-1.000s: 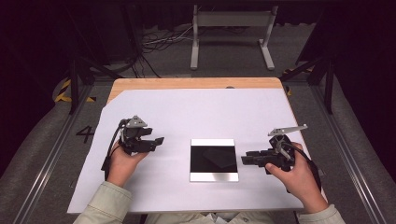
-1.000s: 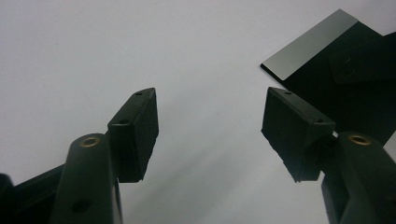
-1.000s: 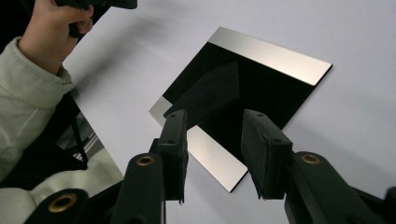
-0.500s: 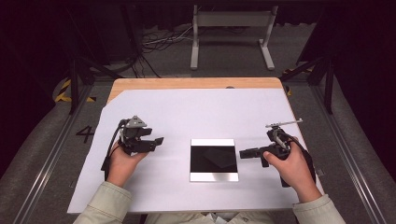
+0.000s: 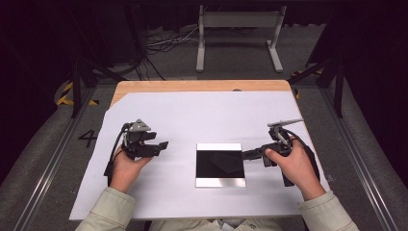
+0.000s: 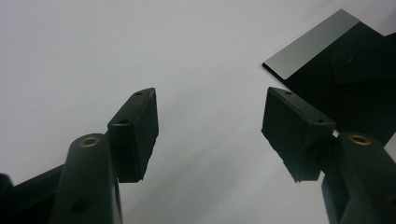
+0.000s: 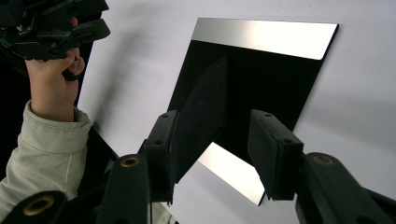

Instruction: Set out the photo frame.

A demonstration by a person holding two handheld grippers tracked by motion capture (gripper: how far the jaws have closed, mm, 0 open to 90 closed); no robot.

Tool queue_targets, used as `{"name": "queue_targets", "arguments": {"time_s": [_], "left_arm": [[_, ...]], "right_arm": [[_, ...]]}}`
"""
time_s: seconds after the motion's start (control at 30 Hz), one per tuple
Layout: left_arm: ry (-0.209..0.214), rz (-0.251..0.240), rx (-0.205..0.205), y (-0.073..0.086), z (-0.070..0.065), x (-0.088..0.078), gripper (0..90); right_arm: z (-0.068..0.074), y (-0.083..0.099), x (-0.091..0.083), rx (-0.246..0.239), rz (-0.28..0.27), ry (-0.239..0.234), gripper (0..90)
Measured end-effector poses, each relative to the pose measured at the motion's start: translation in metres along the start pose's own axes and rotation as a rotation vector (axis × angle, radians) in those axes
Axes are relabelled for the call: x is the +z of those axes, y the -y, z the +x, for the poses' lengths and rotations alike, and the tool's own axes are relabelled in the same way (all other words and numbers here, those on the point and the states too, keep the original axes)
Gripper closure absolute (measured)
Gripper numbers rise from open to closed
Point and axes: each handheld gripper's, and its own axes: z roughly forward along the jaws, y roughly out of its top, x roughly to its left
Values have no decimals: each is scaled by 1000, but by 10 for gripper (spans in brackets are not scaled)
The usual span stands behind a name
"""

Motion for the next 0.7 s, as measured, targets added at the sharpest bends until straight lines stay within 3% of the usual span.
{"name": "queue_targets", "arguments": {"time_s": [0.4,0.7], "left_arm": [[-1,1,4,0,0,0,368],[-1,0,2,0,0,0,368]], "right_arm": [[-2,-4,15,85,57,0,520],[-4,-3,27,93,92,-7,525]]}}
